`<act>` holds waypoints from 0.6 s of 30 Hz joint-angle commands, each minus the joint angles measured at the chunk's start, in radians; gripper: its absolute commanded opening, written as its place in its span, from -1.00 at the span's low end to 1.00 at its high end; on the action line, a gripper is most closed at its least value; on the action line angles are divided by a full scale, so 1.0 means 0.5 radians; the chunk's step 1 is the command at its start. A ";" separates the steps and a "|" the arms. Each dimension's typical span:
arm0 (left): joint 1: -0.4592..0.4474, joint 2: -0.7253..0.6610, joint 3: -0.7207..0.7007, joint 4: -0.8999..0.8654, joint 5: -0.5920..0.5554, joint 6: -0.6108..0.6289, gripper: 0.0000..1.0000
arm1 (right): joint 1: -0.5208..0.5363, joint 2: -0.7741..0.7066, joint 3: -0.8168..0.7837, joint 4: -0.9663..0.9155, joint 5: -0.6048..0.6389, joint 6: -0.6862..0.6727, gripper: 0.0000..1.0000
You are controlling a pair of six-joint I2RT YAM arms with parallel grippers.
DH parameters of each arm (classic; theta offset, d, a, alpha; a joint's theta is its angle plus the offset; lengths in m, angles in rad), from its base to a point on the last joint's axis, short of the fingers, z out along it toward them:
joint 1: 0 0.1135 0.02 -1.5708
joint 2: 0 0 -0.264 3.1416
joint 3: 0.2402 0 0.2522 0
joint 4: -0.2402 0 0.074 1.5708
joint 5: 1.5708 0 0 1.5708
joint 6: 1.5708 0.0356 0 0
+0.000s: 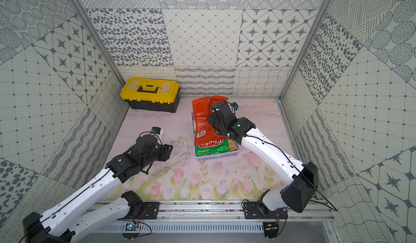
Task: Put the potato chips into the basket
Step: Place the potato chip in the basket.
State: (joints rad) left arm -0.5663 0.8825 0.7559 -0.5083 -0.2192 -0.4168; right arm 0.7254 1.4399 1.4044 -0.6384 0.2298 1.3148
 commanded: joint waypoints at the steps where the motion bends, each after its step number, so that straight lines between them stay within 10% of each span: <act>1: 0.022 0.004 -0.002 0.040 -0.010 0.012 0.09 | 0.013 -0.041 -0.059 0.093 0.041 0.052 -1.00; 18: 0.022 -0.004 -0.015 0.029 -0.023 -0.007 0.09 | -0.008 0.229 -0.091 0.095 0.066 0.055 -1.00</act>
State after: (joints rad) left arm -0.5663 0.8875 0.7521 -0.5083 -0.2199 -0.4194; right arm 0.7223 1.5307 1.3548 -0.6113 0.2523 1.3327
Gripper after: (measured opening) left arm 0.546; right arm 0.051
